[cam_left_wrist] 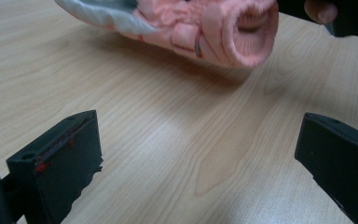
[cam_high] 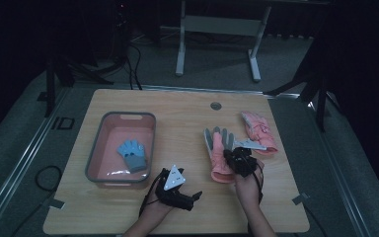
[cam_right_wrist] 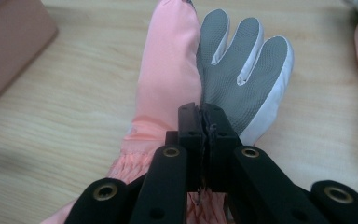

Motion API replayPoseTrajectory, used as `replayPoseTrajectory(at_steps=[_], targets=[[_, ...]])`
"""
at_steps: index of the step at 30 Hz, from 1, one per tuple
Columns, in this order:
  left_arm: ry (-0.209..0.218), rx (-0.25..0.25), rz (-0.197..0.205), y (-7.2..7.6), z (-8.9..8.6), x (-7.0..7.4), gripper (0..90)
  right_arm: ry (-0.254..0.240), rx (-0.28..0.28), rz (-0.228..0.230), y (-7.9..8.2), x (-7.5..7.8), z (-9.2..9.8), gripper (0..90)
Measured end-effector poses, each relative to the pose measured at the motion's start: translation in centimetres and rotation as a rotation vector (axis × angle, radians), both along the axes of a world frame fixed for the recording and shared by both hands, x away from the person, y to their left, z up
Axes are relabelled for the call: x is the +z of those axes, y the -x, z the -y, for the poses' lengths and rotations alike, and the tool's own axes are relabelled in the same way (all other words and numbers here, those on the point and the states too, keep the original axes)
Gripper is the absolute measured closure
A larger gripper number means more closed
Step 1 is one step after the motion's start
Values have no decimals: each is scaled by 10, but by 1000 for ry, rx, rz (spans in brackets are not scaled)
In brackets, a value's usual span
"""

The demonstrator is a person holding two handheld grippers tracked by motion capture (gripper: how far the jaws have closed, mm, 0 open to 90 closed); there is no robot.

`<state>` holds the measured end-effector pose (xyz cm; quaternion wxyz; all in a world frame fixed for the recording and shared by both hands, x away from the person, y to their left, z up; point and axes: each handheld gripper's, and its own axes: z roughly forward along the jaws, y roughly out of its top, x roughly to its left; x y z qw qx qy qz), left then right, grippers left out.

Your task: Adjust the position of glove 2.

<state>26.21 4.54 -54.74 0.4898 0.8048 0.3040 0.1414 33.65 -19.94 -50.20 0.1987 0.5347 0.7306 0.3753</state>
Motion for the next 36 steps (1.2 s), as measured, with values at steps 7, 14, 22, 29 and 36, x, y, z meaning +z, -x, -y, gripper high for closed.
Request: replayPoseTrajectory(at_steps=[7,14,22,29,36], targets=[[-7,-5,-6,0,2,-2,7,24,-11,-16,2,-25,-2,826],[-9,-6,-6,1,2,-2,7,-9,-1,-13,1,-22,3,672],[1,-3,-3,1,-1,-1,7,-32,44,42,0,1,20,610],[15,-18,5,2,0,0,7,-6,48,116,-17,19,62,575],[17,-22,0,2,0,-1,7,-14,3,143,-49,22,110,589]])
